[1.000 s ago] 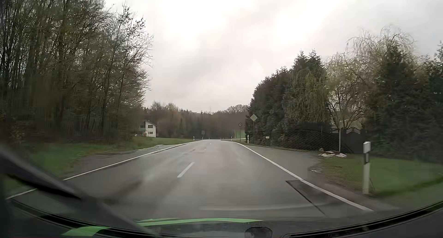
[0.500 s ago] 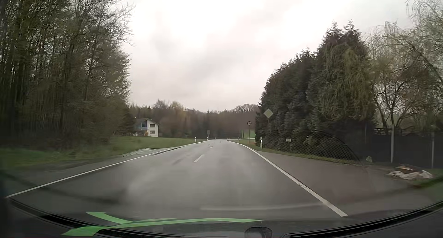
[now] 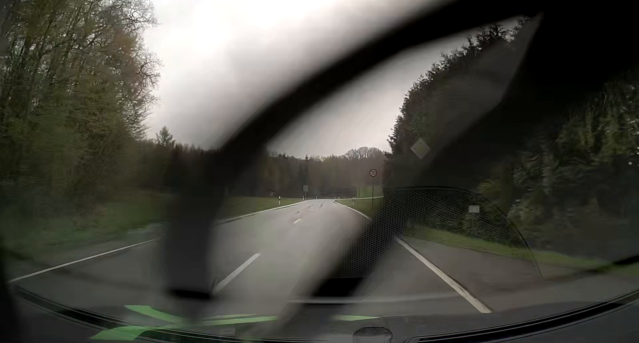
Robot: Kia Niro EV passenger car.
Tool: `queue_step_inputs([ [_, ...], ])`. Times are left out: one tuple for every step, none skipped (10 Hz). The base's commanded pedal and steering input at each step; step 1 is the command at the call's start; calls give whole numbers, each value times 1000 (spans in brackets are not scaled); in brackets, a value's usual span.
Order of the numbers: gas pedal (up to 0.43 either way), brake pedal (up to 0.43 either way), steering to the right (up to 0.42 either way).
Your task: Follow the waypoints while adhering to traffic rules and regulations
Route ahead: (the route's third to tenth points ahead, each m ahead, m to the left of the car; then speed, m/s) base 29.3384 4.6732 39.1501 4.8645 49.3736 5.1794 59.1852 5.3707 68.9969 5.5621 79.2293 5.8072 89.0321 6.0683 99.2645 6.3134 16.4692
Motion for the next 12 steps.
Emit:
queue_step_inputs([
  [177,0,-12],
  [177,0,-11],
  [177,0,-10],
  [177,0,-9],
  [177,0,-7],
  [169,0,-6],
  [130,0,-6],
  [87,0,-5],
  [87,0,-6],
  [87,0,-5],
  [87,0,-5],
  [110,0,-5],
])
